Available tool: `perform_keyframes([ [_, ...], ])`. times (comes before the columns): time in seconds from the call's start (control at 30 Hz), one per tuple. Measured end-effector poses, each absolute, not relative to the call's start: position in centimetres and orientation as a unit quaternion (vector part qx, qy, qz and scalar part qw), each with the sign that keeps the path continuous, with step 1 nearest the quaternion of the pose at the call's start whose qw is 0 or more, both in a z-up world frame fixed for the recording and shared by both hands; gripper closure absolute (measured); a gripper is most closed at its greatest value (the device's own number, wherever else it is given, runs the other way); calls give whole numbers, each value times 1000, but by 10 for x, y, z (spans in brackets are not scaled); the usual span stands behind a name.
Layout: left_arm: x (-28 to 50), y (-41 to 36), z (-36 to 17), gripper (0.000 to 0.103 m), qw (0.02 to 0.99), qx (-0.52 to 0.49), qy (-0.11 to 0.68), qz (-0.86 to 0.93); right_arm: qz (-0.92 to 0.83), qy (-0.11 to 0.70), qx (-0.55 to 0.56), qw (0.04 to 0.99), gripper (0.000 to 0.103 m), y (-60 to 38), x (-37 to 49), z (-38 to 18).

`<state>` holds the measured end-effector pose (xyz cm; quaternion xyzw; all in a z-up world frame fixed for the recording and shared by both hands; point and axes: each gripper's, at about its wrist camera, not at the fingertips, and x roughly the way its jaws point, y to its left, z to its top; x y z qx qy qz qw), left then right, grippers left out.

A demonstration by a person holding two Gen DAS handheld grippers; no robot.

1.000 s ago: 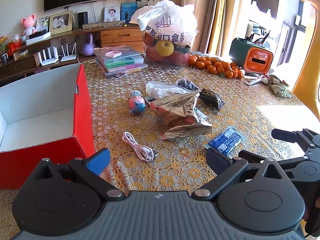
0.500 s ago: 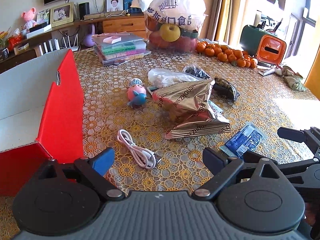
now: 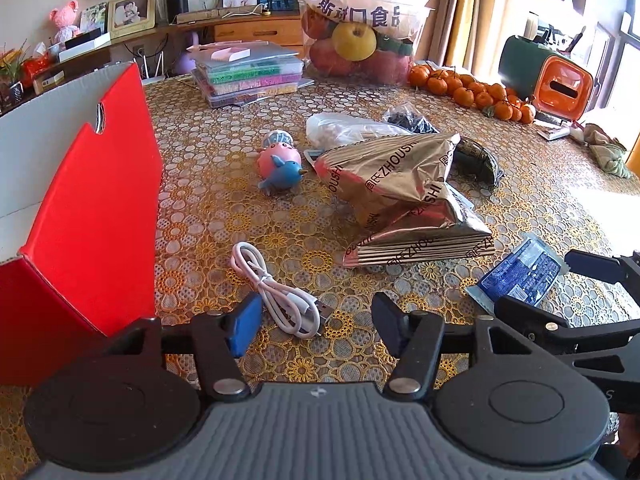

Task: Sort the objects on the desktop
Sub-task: 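Close the right tool on the blue packet while the left tool grasps the white cable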

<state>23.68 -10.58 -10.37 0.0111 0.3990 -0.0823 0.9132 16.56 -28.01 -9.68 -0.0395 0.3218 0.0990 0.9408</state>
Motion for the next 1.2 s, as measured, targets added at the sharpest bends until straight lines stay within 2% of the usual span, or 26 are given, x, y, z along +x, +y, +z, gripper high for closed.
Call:
perform_keyframes([
  [0.1, 236, -106, -104, 50, 915, 15, 395, -80, 101, 323, -35, 940, 16, -281, 167, -97],
  [0.33, 235, -104, -104, 66, 918, 23, 389, -71, 97, 318, -42, 942, 20, -276, 165, -95],
  [0.57, 236, -105, -104, 67, 918, 26, 388, -72, 90, 317, -41, 943, 25, -275, 164, -92],
  [0.6, 235, -105, -104, 68, 919, 26, 388, -72, 87, 312, -44, 945, 29, -275, 163, -90],
  [0.63, 235, -104, -105, 70, 919, 25, 387, -73, 82, 308, -48, 947, 38, -275, 163, -89],
  [0.67, 235, -104, -105, 71, 919, 24, 386, -73, 78, 306, -51, 947, 41, -275, 163, -88],
  [0.8, 234, -103, -105, 75, 921, 21, 382, -74, 79, 313, -44, 946, 44, -280, 166, -86],
  [0.9, 231, -102, -104, 82, 923, 23, 376, -75, 71, 309, -45, 947, 54, -281, 164, -86],
  [1.03, 231, -99, -103, 82, 924, 15, 376, -74, 65, 311, -29, 948, 61, -287, 163, -84],
  [1.1, 230, -97, -103, 82, 923, 12, 377, -75, 67, 305, -30, 950, 56, -288, 161, -83],
  [1.13, 230, -97, -103, 82, 923, 12, 378, -75, 66, 302, -33, 951, 38, -287, 159, -83],
  [1.2, 230, -98, -103, 82, 923, 13, 378, -74, 76, 292, -30, 953, 12, -287, 156, -82],
])
